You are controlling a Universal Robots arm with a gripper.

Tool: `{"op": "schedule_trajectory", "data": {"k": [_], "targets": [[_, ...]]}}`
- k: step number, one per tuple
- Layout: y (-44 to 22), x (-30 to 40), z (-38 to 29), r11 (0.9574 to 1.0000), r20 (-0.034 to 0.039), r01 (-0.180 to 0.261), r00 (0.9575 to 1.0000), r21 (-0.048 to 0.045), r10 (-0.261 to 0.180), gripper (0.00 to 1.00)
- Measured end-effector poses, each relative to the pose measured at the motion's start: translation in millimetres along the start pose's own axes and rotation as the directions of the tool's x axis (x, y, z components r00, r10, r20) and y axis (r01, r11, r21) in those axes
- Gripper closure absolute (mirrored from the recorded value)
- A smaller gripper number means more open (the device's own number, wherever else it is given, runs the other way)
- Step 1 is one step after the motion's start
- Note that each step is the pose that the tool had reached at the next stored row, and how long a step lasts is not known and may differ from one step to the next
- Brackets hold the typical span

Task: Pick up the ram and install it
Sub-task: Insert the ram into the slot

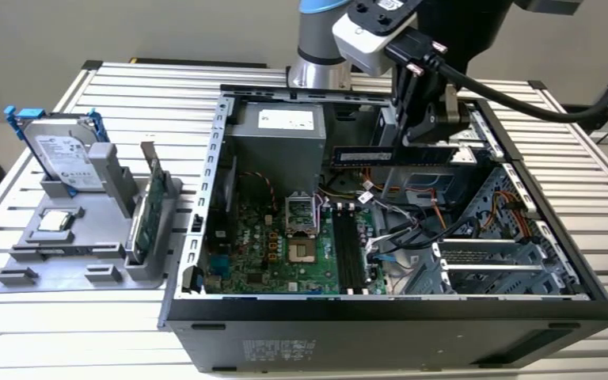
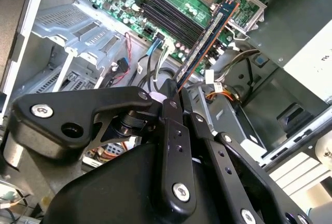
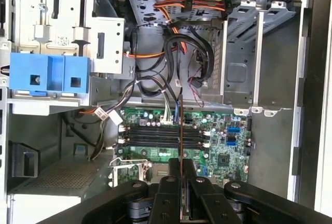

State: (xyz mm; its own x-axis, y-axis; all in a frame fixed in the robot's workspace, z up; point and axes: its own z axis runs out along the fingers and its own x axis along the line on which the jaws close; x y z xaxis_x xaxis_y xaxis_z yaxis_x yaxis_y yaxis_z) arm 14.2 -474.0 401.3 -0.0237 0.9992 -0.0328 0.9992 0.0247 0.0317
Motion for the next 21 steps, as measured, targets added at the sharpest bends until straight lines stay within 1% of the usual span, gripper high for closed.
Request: {"op": "schedule_trajectory", "data": {"k": [21], "targets": [[1.2, 6.9, 0.4, 1.0000, 0.0000, 0.000, 1.0000, 0.0000, 0.000, 1.00]]}}
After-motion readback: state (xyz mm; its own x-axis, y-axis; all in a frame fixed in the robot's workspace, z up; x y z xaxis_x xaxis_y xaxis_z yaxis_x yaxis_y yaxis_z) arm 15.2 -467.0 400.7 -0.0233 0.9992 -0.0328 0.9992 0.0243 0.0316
